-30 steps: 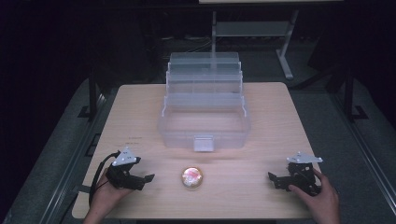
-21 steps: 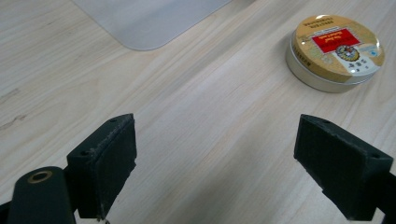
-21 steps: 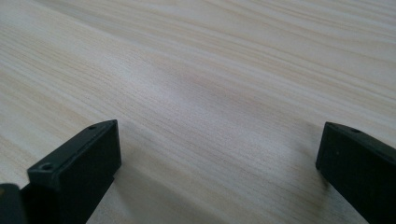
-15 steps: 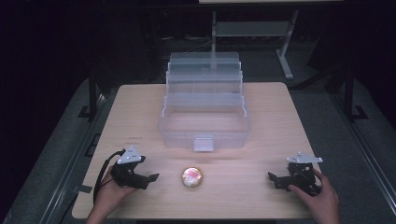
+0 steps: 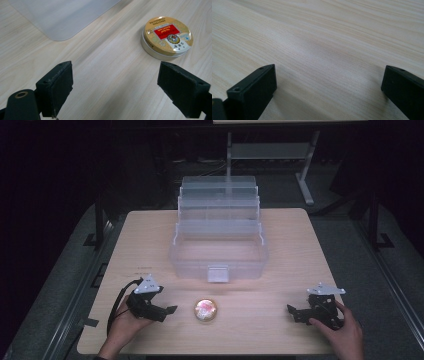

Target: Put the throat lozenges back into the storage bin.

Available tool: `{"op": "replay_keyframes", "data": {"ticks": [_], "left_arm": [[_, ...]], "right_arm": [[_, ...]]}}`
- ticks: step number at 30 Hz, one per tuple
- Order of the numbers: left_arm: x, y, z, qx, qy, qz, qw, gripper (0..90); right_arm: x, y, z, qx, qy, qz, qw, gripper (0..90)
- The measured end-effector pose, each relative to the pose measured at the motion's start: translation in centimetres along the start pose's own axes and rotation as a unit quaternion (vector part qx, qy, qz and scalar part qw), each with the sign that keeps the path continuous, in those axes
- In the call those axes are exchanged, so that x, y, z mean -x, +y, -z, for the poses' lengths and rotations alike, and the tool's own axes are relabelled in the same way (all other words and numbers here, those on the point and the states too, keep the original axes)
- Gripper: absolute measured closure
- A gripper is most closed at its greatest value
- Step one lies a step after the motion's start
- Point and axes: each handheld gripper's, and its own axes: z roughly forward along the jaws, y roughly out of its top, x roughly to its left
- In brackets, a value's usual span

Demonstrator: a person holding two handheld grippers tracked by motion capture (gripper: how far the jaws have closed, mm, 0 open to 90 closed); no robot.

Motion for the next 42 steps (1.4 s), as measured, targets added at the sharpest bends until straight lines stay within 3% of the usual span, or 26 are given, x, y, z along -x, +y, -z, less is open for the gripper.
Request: {"op": "replay_keyframes", "data": {"ticks": [19,42], "left_arm": [[0.7,1.4,-1.2,-0.001,-0.015,-0.015,0.9998,12.4],[2.2,3.4,-3.2,-0.013,-0.048,-0.037,0.9981,12.4]], "right_arm": [[0.0,0.0,0.0,0.000,0.000,0.000,1.0000,0.0],[0.0,0.0,0.0,0.000,0.000,0.000,1.0000,0.0]]}}
